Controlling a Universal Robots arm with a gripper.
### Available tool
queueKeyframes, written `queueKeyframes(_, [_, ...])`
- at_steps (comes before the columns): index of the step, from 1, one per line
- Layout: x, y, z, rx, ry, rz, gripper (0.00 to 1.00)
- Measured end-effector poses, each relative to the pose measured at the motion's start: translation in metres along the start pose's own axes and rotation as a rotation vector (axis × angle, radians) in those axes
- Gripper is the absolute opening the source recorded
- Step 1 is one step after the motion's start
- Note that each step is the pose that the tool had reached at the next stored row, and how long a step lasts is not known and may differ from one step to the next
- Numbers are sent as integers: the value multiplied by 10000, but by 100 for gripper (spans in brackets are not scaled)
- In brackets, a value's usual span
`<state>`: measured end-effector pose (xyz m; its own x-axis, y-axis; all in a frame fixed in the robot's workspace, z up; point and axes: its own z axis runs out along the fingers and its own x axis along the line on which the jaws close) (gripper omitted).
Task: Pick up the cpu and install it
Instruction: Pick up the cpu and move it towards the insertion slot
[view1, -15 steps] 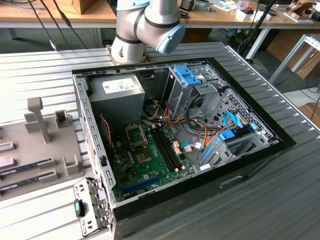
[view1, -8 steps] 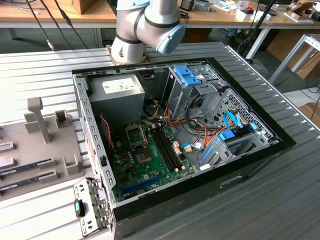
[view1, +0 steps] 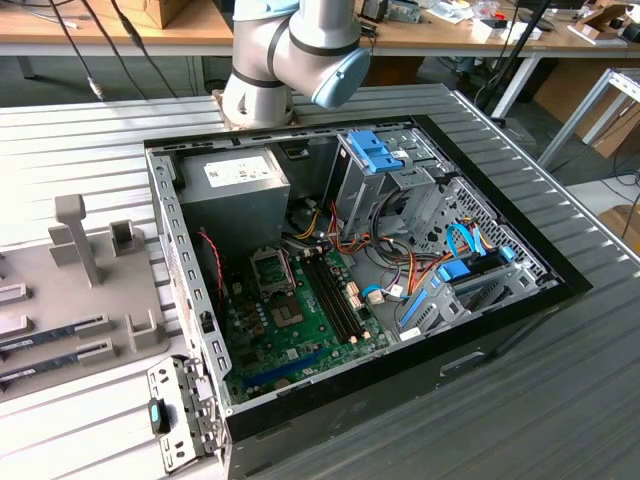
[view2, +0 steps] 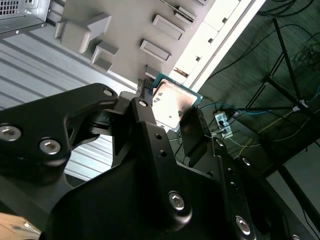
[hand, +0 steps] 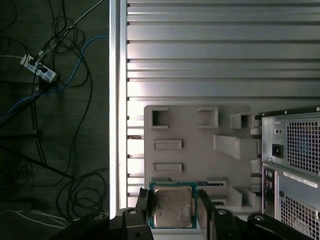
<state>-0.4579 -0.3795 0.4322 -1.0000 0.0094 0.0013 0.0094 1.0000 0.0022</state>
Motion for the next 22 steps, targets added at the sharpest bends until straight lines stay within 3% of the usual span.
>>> queueKeyframes(10, [0,0,-137,-2,0,0,47])
queueKeyframes(22, [-17,-8,-139,-3,0,0,47])
